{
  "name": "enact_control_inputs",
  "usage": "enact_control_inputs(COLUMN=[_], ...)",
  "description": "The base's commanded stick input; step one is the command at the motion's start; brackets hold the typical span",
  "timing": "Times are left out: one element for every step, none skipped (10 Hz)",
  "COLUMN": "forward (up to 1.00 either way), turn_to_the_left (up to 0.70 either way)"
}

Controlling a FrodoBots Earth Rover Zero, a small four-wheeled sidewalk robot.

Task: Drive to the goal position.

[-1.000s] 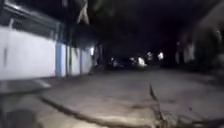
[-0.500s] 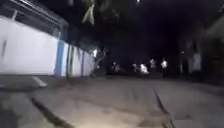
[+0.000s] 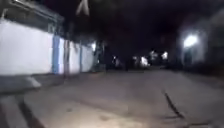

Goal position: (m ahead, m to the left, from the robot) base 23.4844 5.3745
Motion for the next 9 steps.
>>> enact_control_inputs(forward=[0.70,0.70,0.70,0.70,0.70,0.70,0.70,0.70,0.70], turn_to_the_left=[-0.35,-0.35,-0.35,-0.35,-0.35,-0.15,0.00,0.00,0.00])
